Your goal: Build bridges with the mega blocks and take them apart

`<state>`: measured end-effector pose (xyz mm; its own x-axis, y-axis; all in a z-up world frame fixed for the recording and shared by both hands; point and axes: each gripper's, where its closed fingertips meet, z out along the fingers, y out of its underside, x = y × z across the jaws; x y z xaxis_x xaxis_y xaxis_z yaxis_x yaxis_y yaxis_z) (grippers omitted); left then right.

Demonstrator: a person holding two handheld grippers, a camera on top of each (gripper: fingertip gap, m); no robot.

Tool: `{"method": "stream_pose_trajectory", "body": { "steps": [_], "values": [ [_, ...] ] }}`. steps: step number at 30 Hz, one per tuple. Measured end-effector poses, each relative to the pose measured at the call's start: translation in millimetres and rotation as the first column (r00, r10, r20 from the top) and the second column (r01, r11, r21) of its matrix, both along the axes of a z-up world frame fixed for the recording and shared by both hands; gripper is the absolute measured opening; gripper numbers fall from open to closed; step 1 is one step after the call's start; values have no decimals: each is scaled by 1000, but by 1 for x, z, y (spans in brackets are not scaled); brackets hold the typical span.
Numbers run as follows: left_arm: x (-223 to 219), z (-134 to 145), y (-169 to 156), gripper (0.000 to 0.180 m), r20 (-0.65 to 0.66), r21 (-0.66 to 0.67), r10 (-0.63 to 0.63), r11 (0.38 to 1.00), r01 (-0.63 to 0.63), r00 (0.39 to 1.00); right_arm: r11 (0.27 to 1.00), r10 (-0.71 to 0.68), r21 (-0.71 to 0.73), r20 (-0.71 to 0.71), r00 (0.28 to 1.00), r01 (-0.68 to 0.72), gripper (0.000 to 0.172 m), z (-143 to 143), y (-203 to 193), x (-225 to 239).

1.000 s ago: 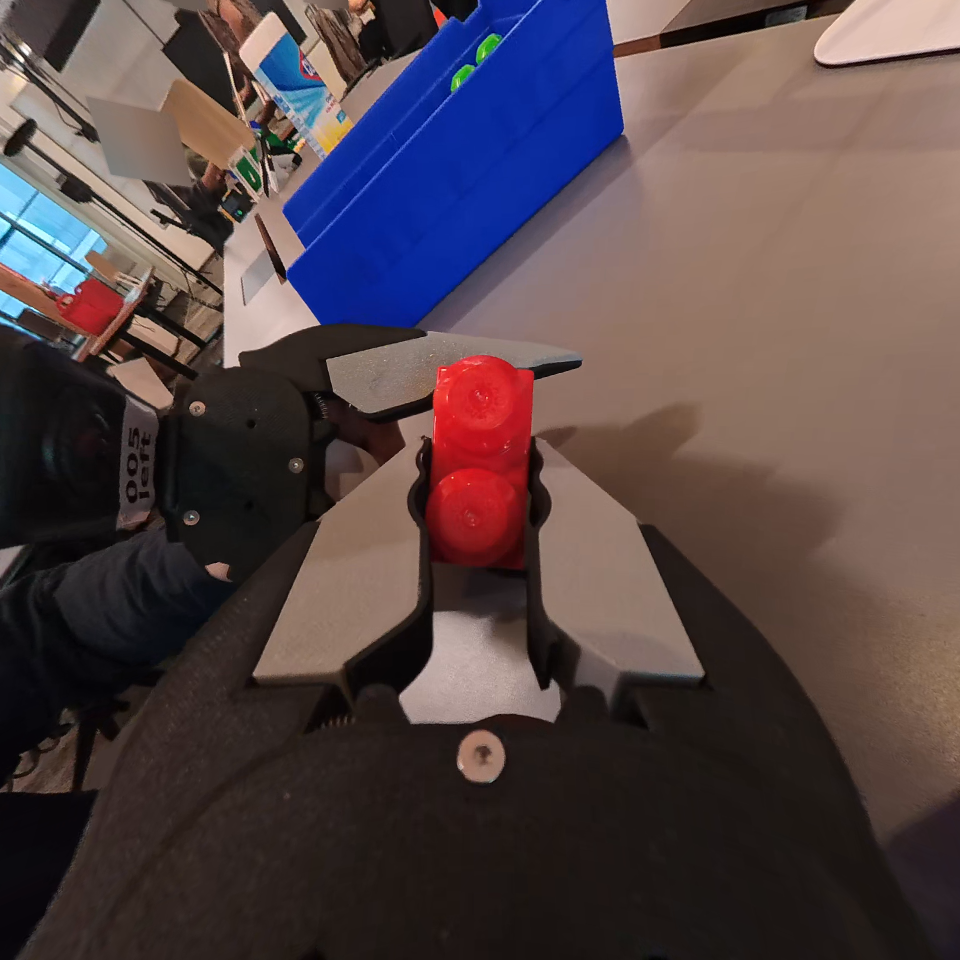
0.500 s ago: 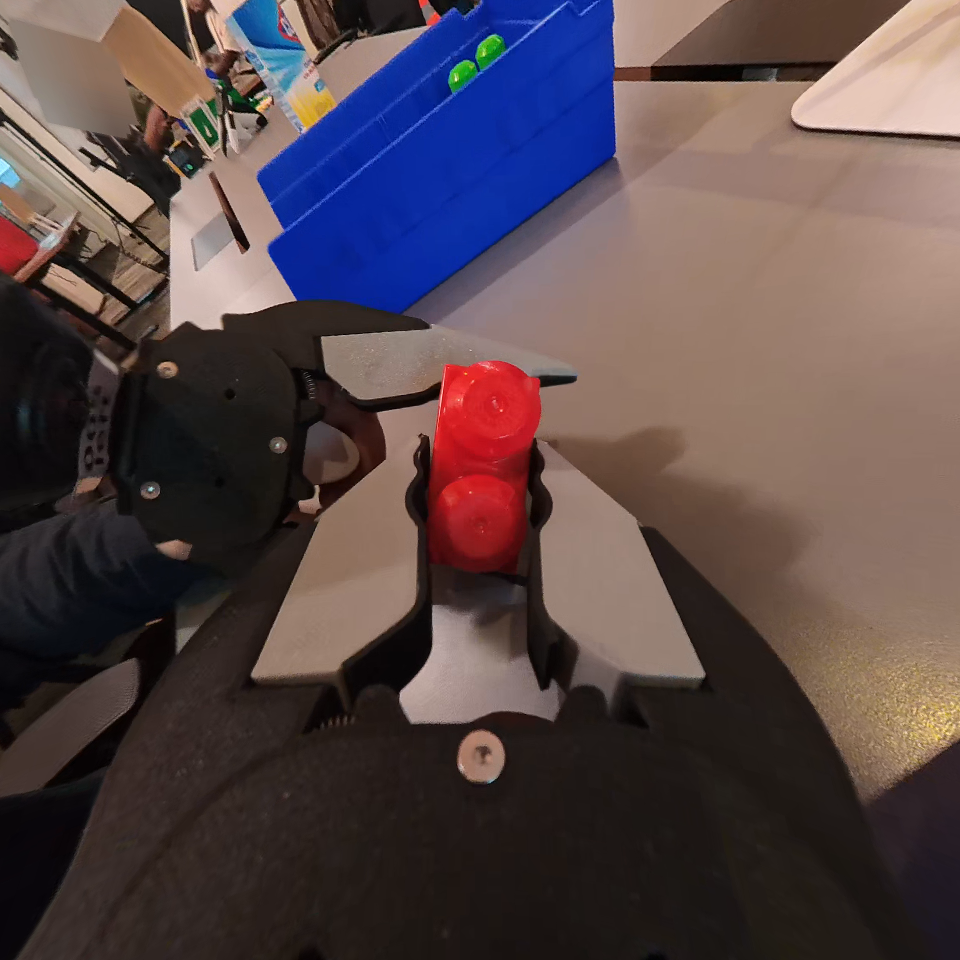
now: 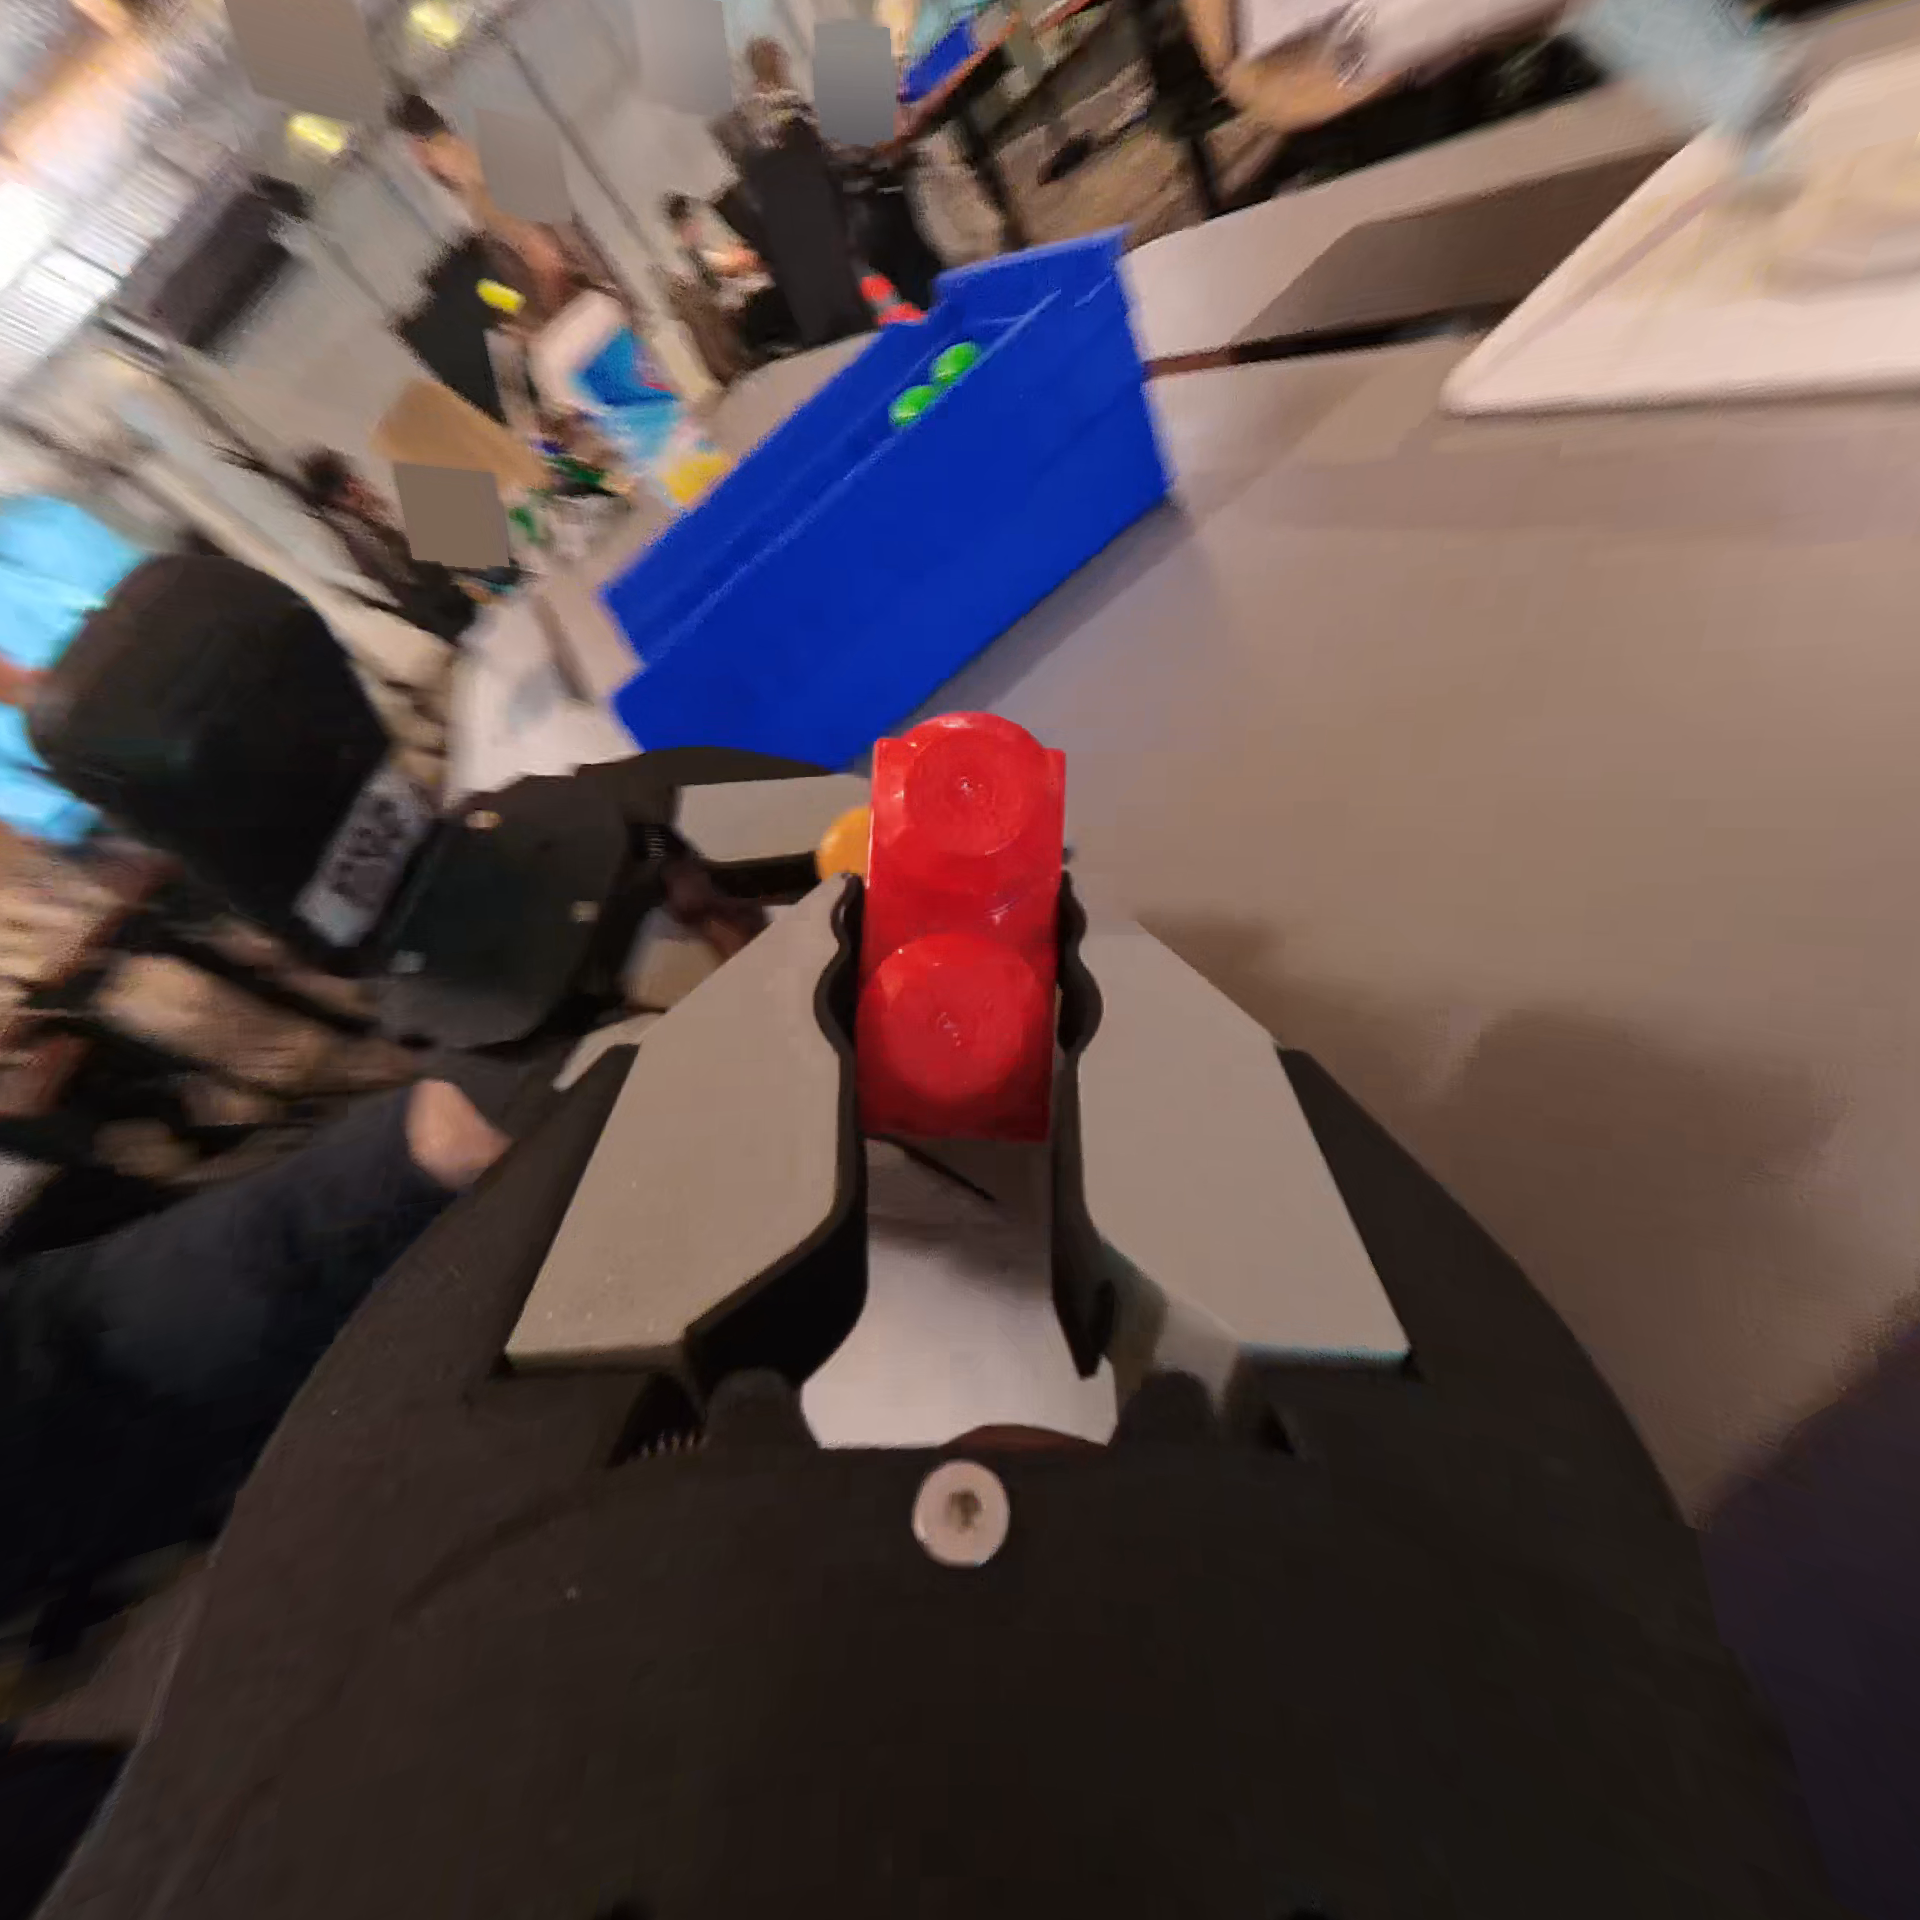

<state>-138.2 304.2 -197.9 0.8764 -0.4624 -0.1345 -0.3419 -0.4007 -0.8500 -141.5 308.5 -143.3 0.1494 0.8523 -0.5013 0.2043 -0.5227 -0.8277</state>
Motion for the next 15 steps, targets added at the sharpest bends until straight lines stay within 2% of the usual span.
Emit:
{"method": "stream_pose_trajectory", "body": {
  "steps": [1,3,5,7,9,10,12,13,14,15],
  "values": [
    [-3,-2,-1,87,-33,0,7,1000,-7,999,993,-57,108,26,998,54,33,6,8,5],
    [-1,0,-2,87,-62,27,-2,1000,4,998,954,-146,264,-15,989,145,33,36,17,20],
    [1,3,-3,87,-96,49,-6,999,11,995,909,-205,344,-122,971,235,32,75,22,42],
    [4,12,-2,87,-118,82,-8,996,18,993,821,-353,438,-113,929,365,33,91,52,76],
    [13,25,2,87,-113,102,-29,994,40,993,692,-572,555,33,819,462,33,75,104,127],
    [21,35,7,87,-103,114,-44,992,56,994,673,-638,574,133,759,466,33,56,126,150],
    [45,63,22,87,-71,134,-91,986,100,993,753,-621,485,299,725,445,36,12,147,171],
    [60,80,33,87,-67,141,-114,982,123,991,772,-612,433,310,727,465,45,2,154,177],
    [77,96,46,87,-64,140,-142,979,150,988,762,-630,409,289,721,502,52,3,160,187],
    [94,109,61,87,-52,120,-167,978,172,985,722,-673,413,235,701,555,53,12,167,199]
  ]
}}
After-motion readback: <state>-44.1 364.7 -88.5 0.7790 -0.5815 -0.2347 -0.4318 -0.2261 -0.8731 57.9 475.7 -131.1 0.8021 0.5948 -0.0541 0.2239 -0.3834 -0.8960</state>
